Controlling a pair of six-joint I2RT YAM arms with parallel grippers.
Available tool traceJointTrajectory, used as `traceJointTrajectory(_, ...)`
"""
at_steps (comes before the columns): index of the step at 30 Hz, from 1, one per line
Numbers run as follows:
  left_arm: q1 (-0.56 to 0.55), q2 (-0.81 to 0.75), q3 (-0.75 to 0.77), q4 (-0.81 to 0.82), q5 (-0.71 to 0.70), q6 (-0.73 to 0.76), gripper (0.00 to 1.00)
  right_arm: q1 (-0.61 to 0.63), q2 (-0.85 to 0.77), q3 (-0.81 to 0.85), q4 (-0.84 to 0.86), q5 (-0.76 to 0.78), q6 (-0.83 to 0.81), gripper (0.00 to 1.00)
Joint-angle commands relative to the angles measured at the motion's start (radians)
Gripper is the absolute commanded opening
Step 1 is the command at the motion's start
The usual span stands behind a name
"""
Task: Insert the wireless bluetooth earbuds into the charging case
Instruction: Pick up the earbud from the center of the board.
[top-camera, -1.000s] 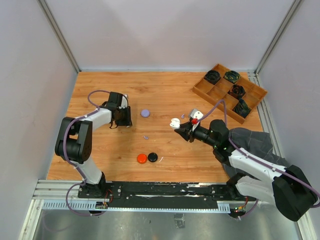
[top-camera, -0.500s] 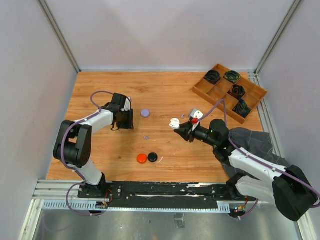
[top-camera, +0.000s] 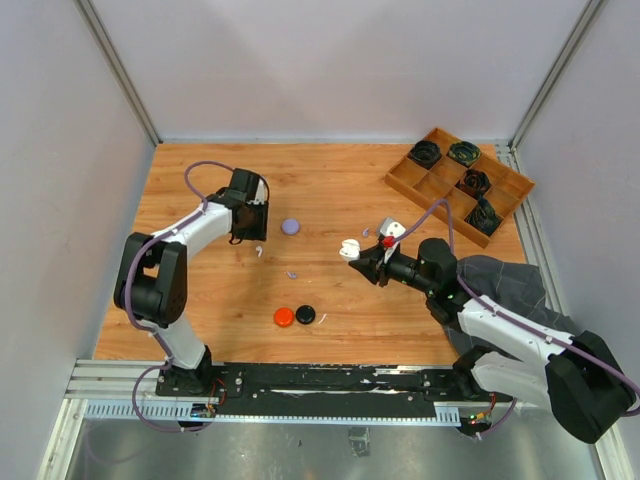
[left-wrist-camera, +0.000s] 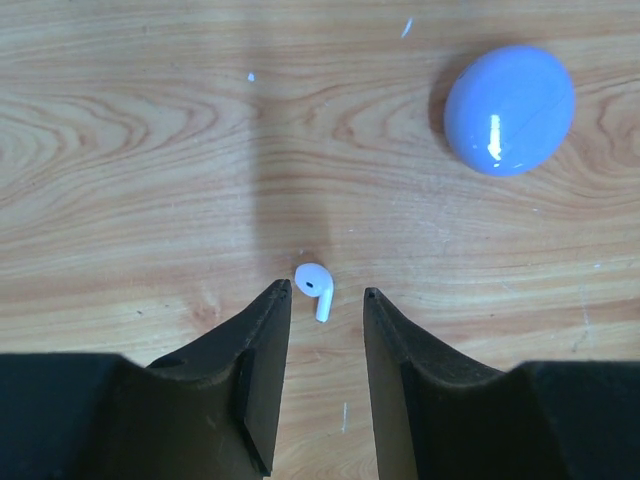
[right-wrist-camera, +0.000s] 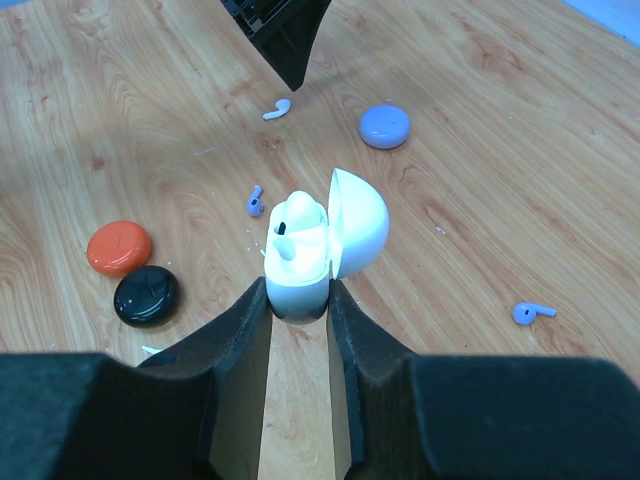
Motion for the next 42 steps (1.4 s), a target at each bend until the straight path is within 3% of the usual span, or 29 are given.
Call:
traceJointTrajectory(1, -0.013, 0.052, 0.041, -0.067, -0.067, 0.019, 0.41, -0.012, -0.025, 0.048, -0.022, 0.010, -0.021, 0.01)
traceJointTrajectory(42, -0.062, 0.230, 0.130, -0.161, -0.107, 0.043, 0.38, -0.012, -0.051, 0.060, -0.048, 0.006, -0.012, 0.01)
